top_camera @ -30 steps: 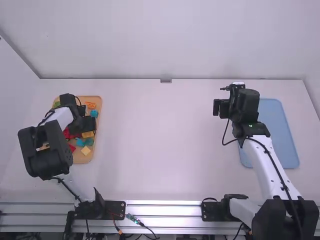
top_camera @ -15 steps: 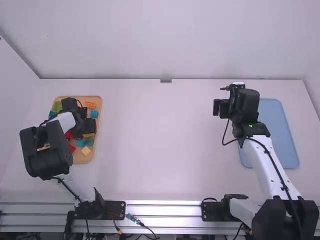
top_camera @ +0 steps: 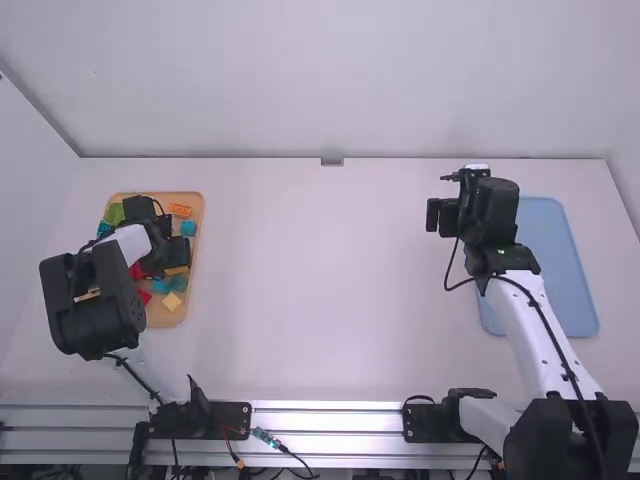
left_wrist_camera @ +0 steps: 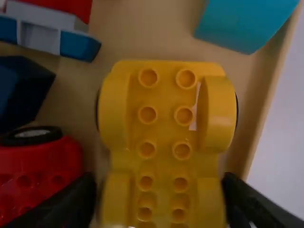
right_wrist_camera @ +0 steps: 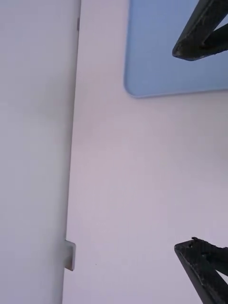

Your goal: Assemble lego blocks to make yellow taxi

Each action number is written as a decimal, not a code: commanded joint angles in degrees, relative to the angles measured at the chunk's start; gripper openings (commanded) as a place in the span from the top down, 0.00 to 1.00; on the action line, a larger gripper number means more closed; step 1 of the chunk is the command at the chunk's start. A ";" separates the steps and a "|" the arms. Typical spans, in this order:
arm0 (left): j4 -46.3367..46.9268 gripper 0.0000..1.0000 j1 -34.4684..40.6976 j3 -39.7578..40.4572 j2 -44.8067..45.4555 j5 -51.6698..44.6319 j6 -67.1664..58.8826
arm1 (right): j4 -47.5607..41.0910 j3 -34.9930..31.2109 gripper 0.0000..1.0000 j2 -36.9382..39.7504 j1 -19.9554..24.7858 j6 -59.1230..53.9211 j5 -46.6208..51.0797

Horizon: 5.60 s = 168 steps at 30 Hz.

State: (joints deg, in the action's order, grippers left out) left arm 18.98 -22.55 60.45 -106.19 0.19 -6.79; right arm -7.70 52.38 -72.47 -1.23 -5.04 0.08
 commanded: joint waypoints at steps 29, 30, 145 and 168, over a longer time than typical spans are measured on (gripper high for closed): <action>-4.13 0.76 0.04 -3.63 -0.93 -2.27 -0.07 | -0.02 0.92 0.01 -0.09 -0.31 -1.44 -0.15; -3.72 0.76 0.04 -3.17 -0.93 -2.29 -0.11 | -0.04 0.92 0.01 -0.09 -0.31 -1.40 -0.20; -0.02 0.93 58.42 -8.37 9.49 -3.85 -31.87 | -0.28 0.92 0.01 -0.09 -0.31 -1.22 -0.22; -2.84 0.23 57.86 -14.12 9.47 -12.63 -36.11 | -1.64 0.92 0.01 -0.09 -0.31 -0.35 -0.26</action>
State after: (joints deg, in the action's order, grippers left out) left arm 16.19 35.62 47.16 -98.10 -11.60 -42.54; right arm -9.21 52.40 -72.47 -1.28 -5.80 -0.27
